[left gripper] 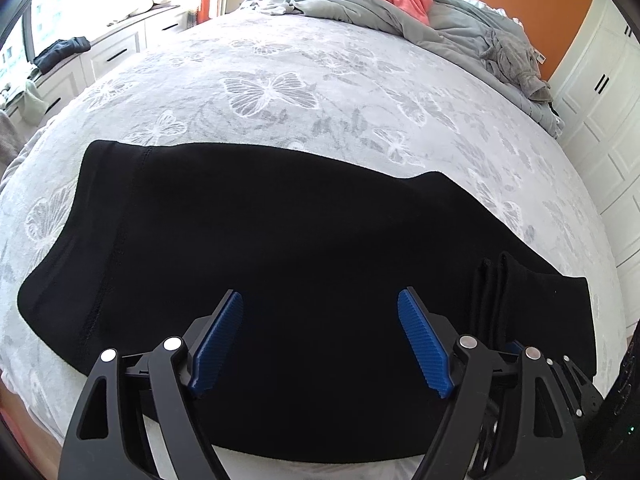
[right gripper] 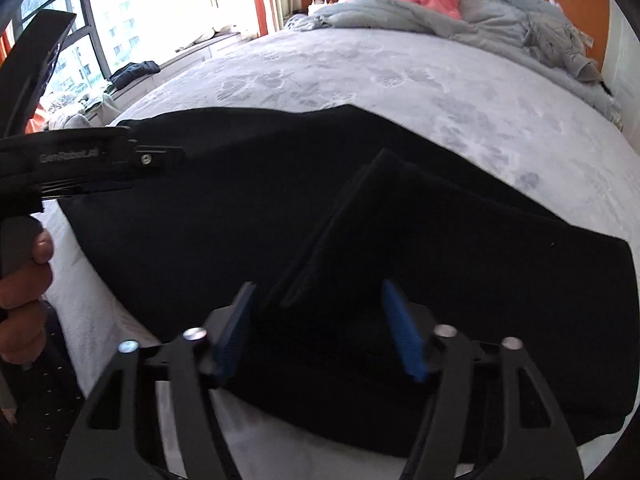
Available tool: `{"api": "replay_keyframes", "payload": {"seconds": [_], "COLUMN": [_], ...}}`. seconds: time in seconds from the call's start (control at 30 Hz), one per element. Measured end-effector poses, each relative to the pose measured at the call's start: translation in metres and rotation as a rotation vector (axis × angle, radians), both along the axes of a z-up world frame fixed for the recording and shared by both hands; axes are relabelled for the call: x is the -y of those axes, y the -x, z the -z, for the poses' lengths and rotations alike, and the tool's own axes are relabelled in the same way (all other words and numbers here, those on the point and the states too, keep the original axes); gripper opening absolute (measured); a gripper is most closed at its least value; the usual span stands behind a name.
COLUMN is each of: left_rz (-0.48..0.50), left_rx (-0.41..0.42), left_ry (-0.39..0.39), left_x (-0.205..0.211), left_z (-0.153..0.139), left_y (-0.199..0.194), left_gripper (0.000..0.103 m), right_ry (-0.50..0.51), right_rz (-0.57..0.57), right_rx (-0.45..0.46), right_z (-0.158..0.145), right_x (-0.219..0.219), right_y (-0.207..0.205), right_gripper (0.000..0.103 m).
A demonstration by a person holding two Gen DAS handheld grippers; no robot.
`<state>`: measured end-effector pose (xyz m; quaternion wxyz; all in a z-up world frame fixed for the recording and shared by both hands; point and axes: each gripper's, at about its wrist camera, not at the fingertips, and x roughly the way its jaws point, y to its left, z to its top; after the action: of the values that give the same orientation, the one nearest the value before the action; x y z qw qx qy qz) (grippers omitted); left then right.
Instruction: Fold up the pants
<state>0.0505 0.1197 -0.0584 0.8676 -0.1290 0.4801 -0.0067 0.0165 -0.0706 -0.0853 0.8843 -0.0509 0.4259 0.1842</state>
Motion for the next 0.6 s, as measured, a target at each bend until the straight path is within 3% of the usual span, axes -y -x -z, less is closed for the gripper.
{"api": "replay_keyframes", "payload": {"seconds": [0.03, 0.1, 0.23, 0.3, 0.4, 0.43, 0.47, 0.53, 0.57, 0.6], "left_rz": [0.0, 0.003, 0.016, 0.019, 0.013, 0.01, 0.004, -0.022, -0.051, -0.091], "left_rx": [0.002, 0.004, 0.007, 0.008, 0.003, 0.001, 0.001, 0.014, 0.032, 0.043], "left_ry": [0.003, -0.01, -0.014, -0.012, -0.013, -0.004, 0.015, 0.087, 0.16, 0.254], "left_x": [-0.001, 0.0, 0.003, 0.003, 0.001, 0.0, -0.004, -0.019, -0.034, -0.053], "left_z": [0.0, 0.001, 0.002, 0.002, 0.003, 0.003, 0.003, 0.0, -0.003, -0.006], "left_y": [0.0, -0.001, -0.001, -0.001, 0.0, 0.0, 0.0, 0.002, 0.005, 0.011], "left_gripper": [0.077, 0.077, 0.077, 0.077, 0.077, 0.077, 0.077, 0.077, 0.077, 0.077], "right_ry": [-0.03, -0.108, -0.133, -0.146, -0.08, -0.095, -0.152, -0.247, -0.284, -0.29], "right_rz": [0.011, 0.062, 0.073, 0.046, 0.011, 0.019, 0.037, 0.074, 0.099, 0.117], "right_rx": [-0.015, -0.031, 0.078, 0.058, -0.119, -0.118, -0.08, -0.099, -0.073, -0.045], "right_z": [-0.002, -0.021, -0.068, -0.065, -0.012, -0.002, -0.008, -0.025, -0.039, -0.052], "right_x": [0.004, 0.013, 0.002, -0.005, -0.02, -0.019, -0.013, 0.003, 0.016, 0.027], "right_y": [-0.005, -0.011, -0.011, -0.016, -0.034, -0.031, -0.024, -0.016, -0.009, -0.003], "right_gripper": [0.013, 0.013, 0.013, 0.016, 0.026, 0.027, 0.028, 0.029, 0.032, 0.042]}}
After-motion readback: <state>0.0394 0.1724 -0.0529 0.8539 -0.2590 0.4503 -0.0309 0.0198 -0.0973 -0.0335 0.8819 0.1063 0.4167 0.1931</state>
